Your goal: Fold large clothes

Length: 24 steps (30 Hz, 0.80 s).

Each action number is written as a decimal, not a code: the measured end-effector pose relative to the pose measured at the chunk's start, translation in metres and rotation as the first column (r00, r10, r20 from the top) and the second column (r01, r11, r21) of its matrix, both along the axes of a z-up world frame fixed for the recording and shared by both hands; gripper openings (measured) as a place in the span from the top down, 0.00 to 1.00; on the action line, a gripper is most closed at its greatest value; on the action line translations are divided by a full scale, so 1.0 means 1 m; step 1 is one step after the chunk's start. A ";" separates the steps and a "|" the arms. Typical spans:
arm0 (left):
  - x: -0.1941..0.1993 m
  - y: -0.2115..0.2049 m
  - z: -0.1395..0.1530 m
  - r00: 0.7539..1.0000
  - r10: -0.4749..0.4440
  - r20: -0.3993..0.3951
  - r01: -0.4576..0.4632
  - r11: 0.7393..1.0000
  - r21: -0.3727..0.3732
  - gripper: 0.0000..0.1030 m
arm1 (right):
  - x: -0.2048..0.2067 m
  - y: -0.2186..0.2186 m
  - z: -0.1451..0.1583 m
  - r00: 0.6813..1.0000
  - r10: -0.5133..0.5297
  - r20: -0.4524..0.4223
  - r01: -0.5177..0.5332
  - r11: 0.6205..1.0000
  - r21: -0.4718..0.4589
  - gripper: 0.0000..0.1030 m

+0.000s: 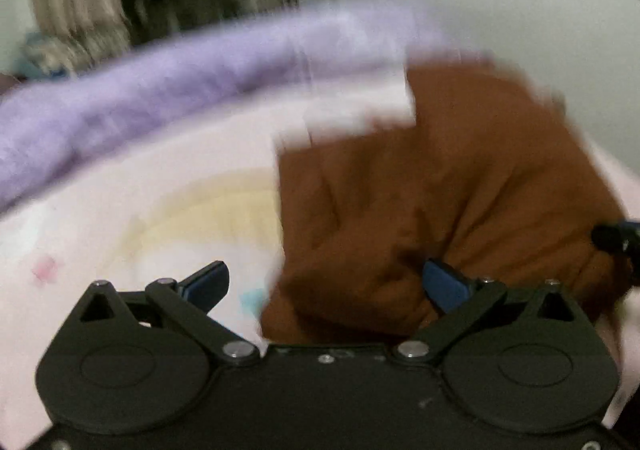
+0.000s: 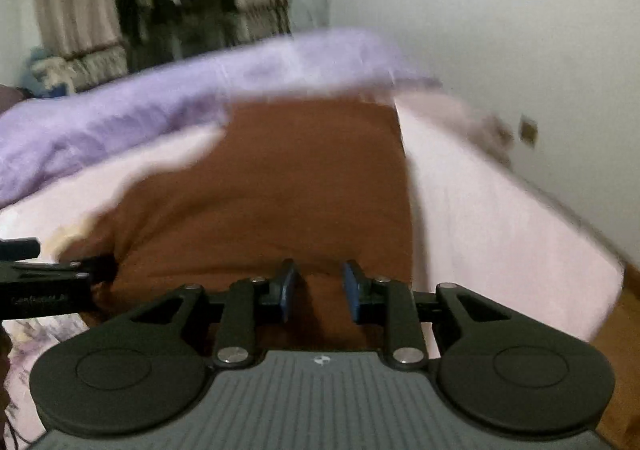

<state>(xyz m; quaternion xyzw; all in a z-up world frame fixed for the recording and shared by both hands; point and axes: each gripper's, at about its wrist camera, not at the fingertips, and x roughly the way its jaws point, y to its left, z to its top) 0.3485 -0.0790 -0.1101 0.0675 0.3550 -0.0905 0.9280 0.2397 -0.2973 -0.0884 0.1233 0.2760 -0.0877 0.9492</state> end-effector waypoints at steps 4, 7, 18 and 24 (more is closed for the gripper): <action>0.001 0.011 -0.003 0.999 0.039 -0.022 -0.041 0.995 -0.089 0.00 | 0.002 -0.007 -0.009 0.999 -0.033 0.024 0.032 0.999 0.034 0.66; -0.007 0.004 0.018 1.000 0.024 0.000 -0.024 0.999 -0.036 0.00 | -0.010 -0.001 0.014 0.999 -0.046 -0.011 0.046 0.998 0.036 0.35; -0.094 0.008 0.028 0.998 0.052 0.022 -0.052 0.999 0.009 0.00 | -0.082 0.028 0.024 0.996 -0.050 -0.068 0.046 0.997 -0.059 0.16; -0.140 0.004 0.035 0.998 0.053 0.032 -0.054 0.998 0.023 0.00 | -0.113 0.033 0.024 0.998 -0.037 -0.056 0.034 0.997 -0.064 0.15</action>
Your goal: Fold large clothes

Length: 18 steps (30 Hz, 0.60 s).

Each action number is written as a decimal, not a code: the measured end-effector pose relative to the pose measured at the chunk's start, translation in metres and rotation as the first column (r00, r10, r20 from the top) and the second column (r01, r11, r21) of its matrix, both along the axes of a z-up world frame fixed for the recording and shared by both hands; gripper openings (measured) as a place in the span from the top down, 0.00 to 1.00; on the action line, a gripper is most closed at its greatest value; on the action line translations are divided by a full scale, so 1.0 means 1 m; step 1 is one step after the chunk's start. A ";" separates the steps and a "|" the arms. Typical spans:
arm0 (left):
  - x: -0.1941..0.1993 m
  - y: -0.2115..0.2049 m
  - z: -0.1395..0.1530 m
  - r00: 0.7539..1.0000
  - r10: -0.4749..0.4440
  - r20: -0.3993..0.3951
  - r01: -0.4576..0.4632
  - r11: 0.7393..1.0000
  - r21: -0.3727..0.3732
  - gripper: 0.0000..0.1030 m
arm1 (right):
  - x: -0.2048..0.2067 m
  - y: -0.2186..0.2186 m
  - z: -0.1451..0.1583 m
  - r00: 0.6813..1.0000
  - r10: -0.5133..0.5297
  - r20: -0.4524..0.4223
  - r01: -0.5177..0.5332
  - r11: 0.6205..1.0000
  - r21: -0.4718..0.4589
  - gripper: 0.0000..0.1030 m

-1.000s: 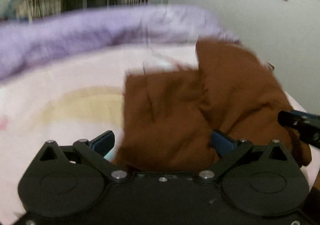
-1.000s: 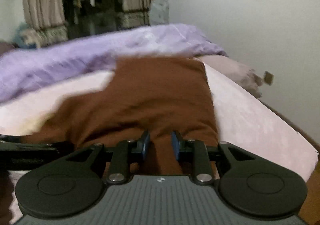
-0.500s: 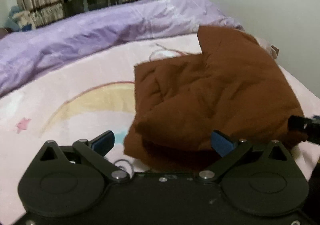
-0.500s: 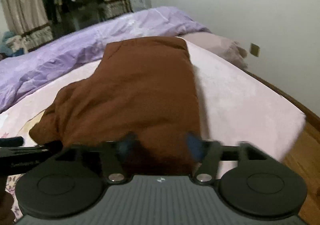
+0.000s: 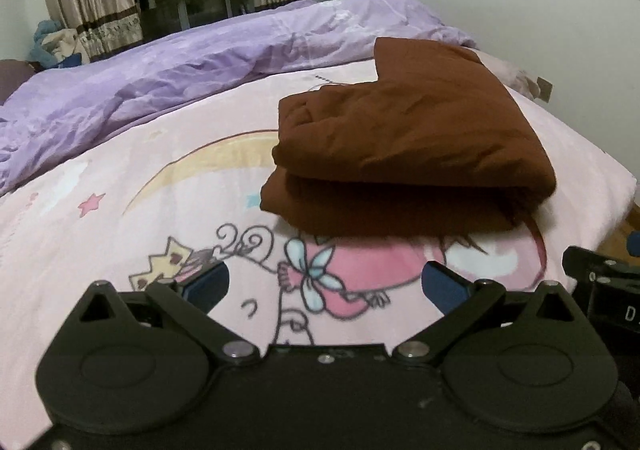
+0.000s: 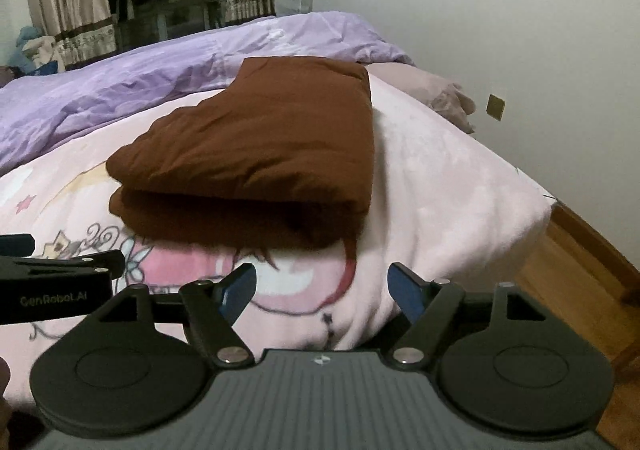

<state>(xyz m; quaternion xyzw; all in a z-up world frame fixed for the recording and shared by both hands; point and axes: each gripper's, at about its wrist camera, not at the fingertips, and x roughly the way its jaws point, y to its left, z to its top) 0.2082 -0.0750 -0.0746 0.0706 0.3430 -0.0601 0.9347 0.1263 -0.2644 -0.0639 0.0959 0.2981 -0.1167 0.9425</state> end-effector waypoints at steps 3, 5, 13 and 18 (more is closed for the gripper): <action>-0.014 -0.003 0.002 1.000 -0.001 0.021 0.001 1.000 0.002 0.00 | -0.013 0.001 0.004 1.000 -0.002 0.027 0.002 1.000 -0.007 0.13; -0.023 -0.005 0.004 0.999 -0.006 0.038 0.006 1.000 -0.008 0.00 | -0.018 0.002 0.003 0.999 0.000 0.038 0.001 1.000 -0.014 0.13; -0.032 -0.015 0.005 0.998 -0.031 0.059 0.029 0.999 0.029 0.00 | -0.013 0.010 -0.005 1.000 -0.001 0.017 0.001 1.000 -0.016 0.13; -0.034 -0.007 0.001 0.999 -0.009 0.044 0.009 1.000 0.012 0.00 | -0.013 0.015 -0.011 1.000 0.010 0.010 -0.010 1.000 -0.016 0.13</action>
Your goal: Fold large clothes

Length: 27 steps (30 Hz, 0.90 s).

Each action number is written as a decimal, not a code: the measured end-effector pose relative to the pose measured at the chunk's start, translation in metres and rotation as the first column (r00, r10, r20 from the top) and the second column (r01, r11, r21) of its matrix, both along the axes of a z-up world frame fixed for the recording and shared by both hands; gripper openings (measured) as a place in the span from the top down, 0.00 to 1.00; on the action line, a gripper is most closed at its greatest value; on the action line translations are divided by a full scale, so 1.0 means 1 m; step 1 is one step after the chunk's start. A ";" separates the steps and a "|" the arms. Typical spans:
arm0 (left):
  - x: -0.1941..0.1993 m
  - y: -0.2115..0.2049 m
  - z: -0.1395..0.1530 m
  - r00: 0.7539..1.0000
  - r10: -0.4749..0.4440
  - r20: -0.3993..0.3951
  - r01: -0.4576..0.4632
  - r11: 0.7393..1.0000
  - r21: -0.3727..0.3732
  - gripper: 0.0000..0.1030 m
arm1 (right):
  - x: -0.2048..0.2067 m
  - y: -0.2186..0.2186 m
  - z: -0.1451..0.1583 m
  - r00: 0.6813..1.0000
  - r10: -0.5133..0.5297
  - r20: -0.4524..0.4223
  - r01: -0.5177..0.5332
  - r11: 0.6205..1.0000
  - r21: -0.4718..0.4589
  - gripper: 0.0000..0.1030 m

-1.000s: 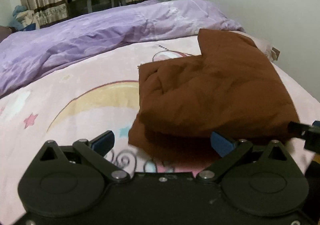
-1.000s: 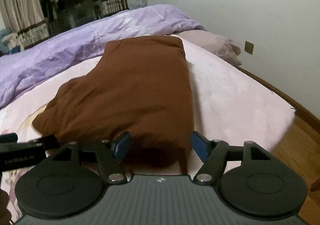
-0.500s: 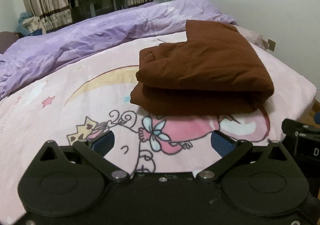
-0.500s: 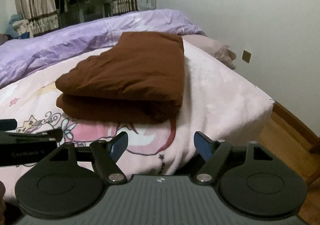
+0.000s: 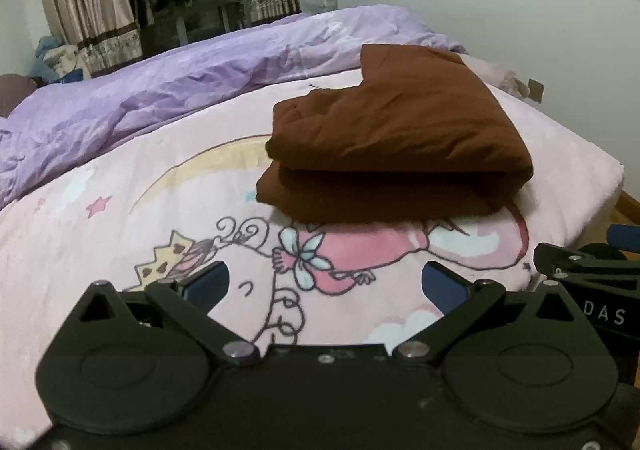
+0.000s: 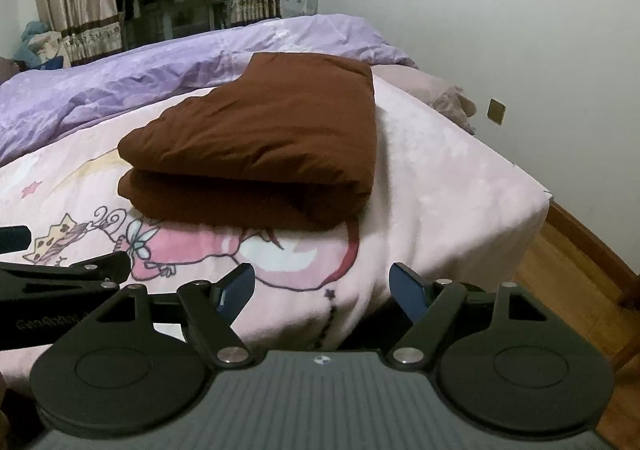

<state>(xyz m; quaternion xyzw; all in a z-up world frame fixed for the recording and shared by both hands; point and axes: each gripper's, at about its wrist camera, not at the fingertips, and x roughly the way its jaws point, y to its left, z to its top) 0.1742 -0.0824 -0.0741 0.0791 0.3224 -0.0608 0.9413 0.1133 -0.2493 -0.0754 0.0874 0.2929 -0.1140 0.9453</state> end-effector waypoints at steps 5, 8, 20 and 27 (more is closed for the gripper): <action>0.000 0.004 0.000 1.000 0.016 -0.003 -0.016 1.000 -0.010 0.00 | 0.001 0.004 -0.002 1.000 0.004 -0.012 -0.005 1.000 -0.008 0.13; -0.001 0.004 0.000 1.000 0.019 -0.003 -0.019 1.000 -0.010 0.00 | -0.001 0.004 -0.001 1.000 0.001 -0.009 -0.001 1.000 -0.005 0.13; -0.011 0.008 0.009 0.999 0.029 0.020 -0.029 0.999 -0.018 0.00 | -0.009 -0.002 0.004 0.999 -0.025 0.023 0.025 1.000 0.001 0.13; -0.014 0.008 0.012 0.999 0.027 0.027 -0.026 0.999 -0.021 0.00 | -0.012 -0.002 0.008 0.999 -0.031 0.038 0.031 1.000 -0.001 0.13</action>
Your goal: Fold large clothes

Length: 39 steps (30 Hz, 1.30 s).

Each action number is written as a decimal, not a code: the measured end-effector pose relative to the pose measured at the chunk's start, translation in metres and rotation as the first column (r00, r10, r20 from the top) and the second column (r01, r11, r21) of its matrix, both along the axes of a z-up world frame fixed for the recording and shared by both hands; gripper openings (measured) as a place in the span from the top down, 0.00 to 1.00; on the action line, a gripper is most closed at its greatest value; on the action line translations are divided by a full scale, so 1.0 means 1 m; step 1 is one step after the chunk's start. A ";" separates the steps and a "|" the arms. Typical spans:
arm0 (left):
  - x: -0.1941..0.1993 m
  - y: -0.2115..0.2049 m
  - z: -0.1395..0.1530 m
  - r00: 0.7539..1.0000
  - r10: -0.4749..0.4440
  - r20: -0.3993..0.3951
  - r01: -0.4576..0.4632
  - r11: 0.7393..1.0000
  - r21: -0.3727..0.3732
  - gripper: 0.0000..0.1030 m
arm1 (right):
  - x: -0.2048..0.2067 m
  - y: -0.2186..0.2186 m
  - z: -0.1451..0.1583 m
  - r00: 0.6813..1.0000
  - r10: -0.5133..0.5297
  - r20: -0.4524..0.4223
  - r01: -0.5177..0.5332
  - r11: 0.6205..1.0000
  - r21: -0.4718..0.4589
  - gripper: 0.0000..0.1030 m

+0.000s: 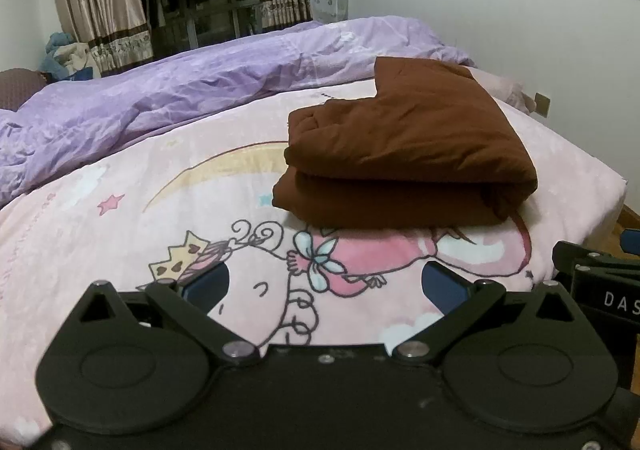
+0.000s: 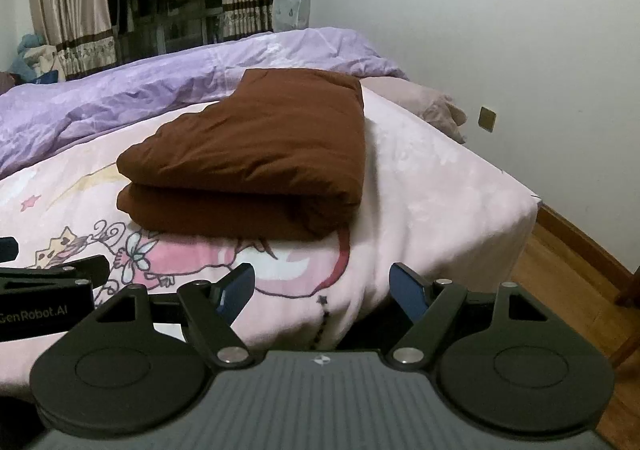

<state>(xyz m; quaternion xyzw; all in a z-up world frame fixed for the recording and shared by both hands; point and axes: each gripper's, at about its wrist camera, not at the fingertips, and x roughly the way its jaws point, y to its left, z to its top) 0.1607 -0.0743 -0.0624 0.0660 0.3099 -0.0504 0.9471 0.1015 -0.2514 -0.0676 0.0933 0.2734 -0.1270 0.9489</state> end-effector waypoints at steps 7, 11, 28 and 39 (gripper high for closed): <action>0.000 -0.001 0.000 1.000 -0.001 0.000 0.001 1.000 -0.001 0.00 | -0.002 0.000 0.002 1.000 -0.003 0.007 0.003 1.000 -0.001 0.13; 0.000 0.000 0.000 1.000 -0.004 0.003 0.004 1.000 -0.007 0.00 | -0.003 0.001 0.003 1.000 -0.005 0.012 0.005 1.000 -0.001 0.13; -0.004 0.003 0.000 1.000 -0.011 0.003 0.012 1.000 -0.015 0.00 | -0.003 0.004 0.003 1.000 -0.001 0.005 0.001 1.000 -0.005 0.13; -0.008 0.004 0.000 1.000 -0.013 0.015 0.013 1.000 -0.014 0.00 | -0.003 0.005 0.001 1.000 0.002 0.000 -0.002 1.000 -0.006 0.13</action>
